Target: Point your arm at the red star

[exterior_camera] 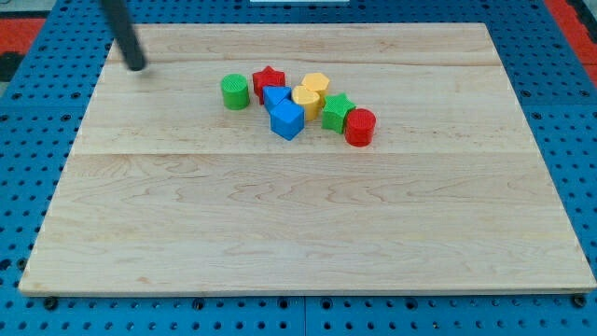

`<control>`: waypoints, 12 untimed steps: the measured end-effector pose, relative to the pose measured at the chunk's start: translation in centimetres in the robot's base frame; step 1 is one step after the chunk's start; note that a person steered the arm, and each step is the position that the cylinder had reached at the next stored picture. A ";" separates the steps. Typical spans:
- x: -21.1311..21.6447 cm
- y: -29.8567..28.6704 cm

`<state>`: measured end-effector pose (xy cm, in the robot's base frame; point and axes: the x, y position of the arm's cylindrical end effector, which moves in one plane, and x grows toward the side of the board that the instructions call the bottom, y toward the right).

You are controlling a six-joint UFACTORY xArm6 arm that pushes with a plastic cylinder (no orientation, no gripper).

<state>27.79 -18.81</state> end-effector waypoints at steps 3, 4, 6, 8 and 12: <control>-2.6 16.0; -2.6 16.6; -2.4 19.0; -2.4 19.1; 1.8 10.4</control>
<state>29.55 -8.43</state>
